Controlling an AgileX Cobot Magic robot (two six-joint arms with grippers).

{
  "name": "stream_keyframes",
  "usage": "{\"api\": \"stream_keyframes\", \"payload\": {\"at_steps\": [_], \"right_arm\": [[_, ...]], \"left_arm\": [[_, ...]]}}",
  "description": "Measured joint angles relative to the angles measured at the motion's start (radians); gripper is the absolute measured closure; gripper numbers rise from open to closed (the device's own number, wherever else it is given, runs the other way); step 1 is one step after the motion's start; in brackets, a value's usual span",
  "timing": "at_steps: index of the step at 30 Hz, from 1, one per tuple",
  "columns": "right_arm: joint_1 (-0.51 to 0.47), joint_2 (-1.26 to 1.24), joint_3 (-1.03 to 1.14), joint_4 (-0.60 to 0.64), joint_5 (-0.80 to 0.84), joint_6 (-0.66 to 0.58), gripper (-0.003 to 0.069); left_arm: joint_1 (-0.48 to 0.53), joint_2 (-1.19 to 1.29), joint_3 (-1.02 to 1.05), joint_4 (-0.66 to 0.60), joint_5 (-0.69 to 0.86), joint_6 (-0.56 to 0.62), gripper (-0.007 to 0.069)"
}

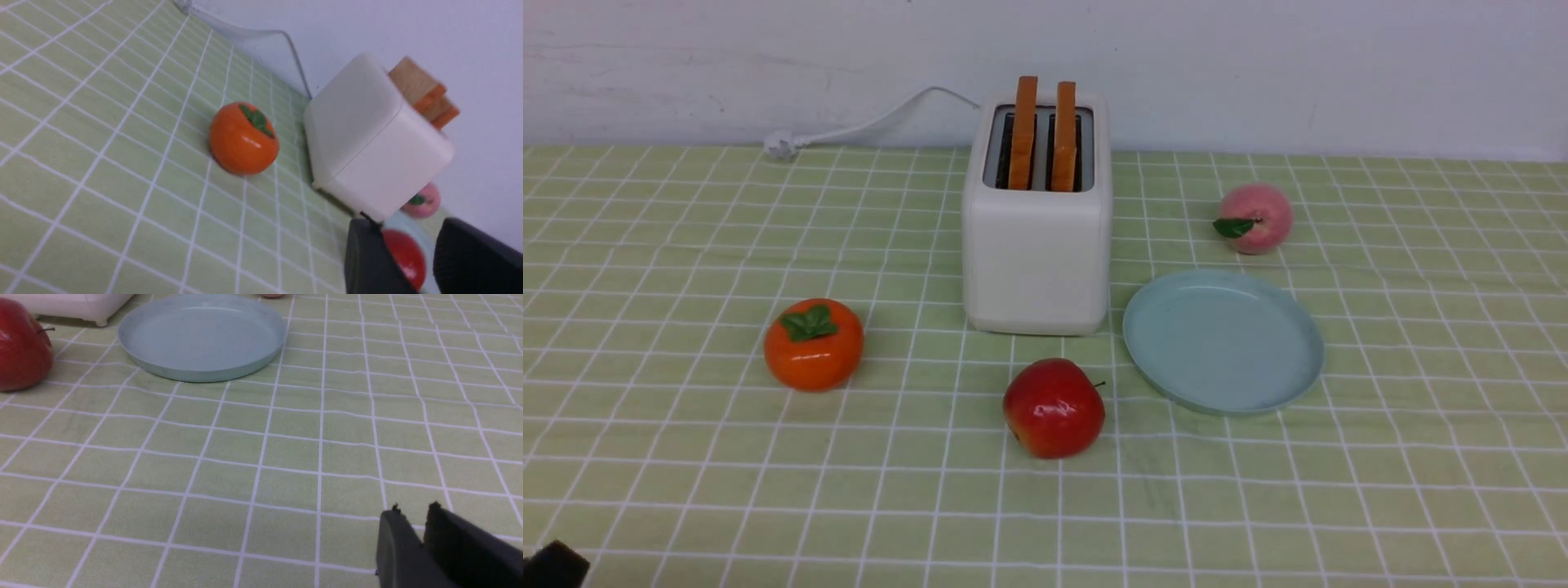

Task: Take toasted bread from bread machine on green coffee tablecloth place on plate.
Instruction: 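Reach for a toast slice standing in the toaster with the left gripper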

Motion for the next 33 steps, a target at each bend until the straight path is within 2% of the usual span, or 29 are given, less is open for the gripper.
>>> {"api": "stream_keyframes", "payload": {"at_steps": [4, 9, 14, 19, 24, 29, 33], "right_arm": [[0.0, 0.0, 0.0, 0.0, 0.0, 0.0, 0.0545], [0.0, 0.0, 0.0, -0.024, -0.014, 0.0, 0.0543], [0.0, 0.0, 0.01, 0.026, -0.161, 0.075, 0.0538], [0.0, 0.0, 0.01, 0.146, -0.321, 0.226, 0.0533], [0.0, 0.0, 0.006, 0.168, -0.387, 0.319, 0.0557], [0.0, 0.019, -0.117, 0.151, -0.247, 0.338, 0.0638], [0.0, 0.082, -0.224, 0.127, -0.16, 0.306, 0.0664]], "left_arm": [[0.0, 0.0, 0.0, -0.107, -0.148, -0.001, 0.0386], [0.0, 0.0, -0.005, -0.156, -0.148, 0.0, 0.0426], [0.0, 0.0, -0.13, -0.103, -0.061, 0.106, 0.0638], [0.0, 0.007, -0.23, -0.083, -0.079, 0.217, 0.0638], [0.0, 0.121, -0.286, -0.075, -0.111, 0.28, 0.0638], [0.0, 0.366, -0.438, 0.01, -0.085, 0.286, 0.0638], [0.0, 0.531, -0.545, 0.038, -0.069, 0.286, 0.0638]]}}
